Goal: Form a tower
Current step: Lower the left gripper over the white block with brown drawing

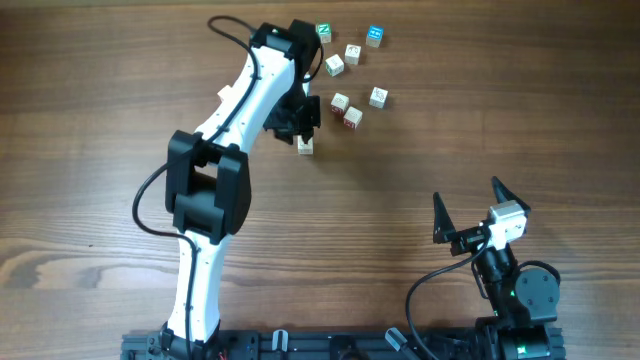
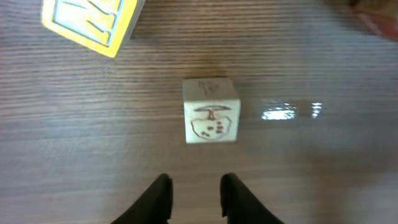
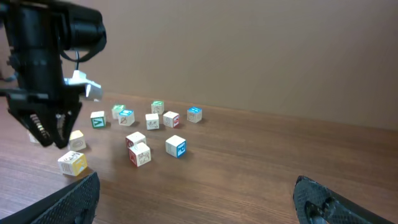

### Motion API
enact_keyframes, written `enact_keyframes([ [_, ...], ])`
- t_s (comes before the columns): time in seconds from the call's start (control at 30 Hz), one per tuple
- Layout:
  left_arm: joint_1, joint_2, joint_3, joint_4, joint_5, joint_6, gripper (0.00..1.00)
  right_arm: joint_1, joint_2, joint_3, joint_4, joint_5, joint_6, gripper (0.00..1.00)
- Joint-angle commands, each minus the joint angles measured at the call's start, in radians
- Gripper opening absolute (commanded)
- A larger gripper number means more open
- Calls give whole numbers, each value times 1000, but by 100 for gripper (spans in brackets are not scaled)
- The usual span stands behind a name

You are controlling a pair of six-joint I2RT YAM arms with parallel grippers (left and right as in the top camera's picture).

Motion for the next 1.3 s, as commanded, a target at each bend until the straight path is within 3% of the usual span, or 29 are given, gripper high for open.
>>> enact_keyframes([
  [0.0, 3, 14, -40, 34, -14, -19, 37, -2, -6, -1, 3, 16, -10, 100],
  [0.27, 3, 14, -41, 71, -29, -72, 47, -2, -6, -1, 3, 16, -10, 100],
  [0.37, 3, 14, -41, 76, -34, -91, 60, -2, -6, -1, 3, 16, -10, 100],
  [0.43, 3, 14, -48, 74, -34, -96, 63, -2, -6, -1, 3, 16, -10, 99],
  [0.53, 3, 14, -77, 82, -39, -135, 88, -1, -6, -1, 3, 16, -10, 100],
  [0.57, 3, 14, -91, 90, -47, -145, 91, -2, -6, -1, 3, 16, -10, 100],
  [1.27, -17, 14, -133, 98, -49, -145, 97, -1, -6, -1, 3, 16, -10, 100],
])
